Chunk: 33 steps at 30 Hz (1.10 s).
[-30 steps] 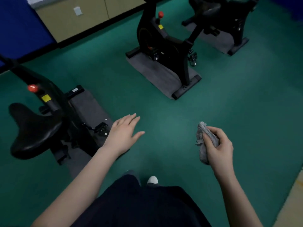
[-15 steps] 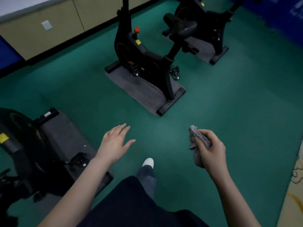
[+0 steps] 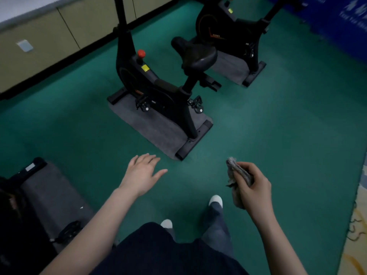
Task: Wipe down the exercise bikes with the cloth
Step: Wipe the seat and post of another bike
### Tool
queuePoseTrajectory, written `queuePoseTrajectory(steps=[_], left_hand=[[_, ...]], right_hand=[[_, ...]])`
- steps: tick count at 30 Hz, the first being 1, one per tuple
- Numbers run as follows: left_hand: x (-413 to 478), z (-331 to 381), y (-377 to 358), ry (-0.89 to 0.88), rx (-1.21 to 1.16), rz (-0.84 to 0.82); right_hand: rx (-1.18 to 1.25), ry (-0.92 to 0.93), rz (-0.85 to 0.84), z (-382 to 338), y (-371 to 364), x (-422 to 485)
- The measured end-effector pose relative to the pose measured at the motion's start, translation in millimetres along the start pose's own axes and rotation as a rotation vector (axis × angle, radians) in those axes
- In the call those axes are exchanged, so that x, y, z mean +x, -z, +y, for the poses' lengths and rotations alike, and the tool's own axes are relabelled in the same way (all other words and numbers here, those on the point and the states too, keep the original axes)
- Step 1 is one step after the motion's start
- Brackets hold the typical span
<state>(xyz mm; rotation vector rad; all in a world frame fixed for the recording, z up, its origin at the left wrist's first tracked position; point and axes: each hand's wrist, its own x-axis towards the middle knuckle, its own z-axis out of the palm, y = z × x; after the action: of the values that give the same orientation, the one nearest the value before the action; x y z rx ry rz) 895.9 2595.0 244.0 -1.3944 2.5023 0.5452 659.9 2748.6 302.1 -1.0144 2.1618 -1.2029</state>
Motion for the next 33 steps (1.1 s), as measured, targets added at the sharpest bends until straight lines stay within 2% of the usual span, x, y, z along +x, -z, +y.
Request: queuePoseTrajectory(steps=[7,16,25,33], left_hand=[[89.1,77.0,15.4,0.088,-0.056,0.009],[178.5,172.3,39.8,0.111,-0.087,-0.005],[240.8,157.8,56.1,0.266,-0.168,-0.042],[353.8,109.5,103.9,0.418,-0.281,-0.018]], right_hand=[[0.029,0.007,-0.059,29.6,54.8,113.6],[0.025,-0.014,-0.146,57.4,111.0,234.3],[0.005,0.036,-0.297,50.1,80.6,335.0],[-0.056,0.127,-0.404,18.6,29.2,453.8]])
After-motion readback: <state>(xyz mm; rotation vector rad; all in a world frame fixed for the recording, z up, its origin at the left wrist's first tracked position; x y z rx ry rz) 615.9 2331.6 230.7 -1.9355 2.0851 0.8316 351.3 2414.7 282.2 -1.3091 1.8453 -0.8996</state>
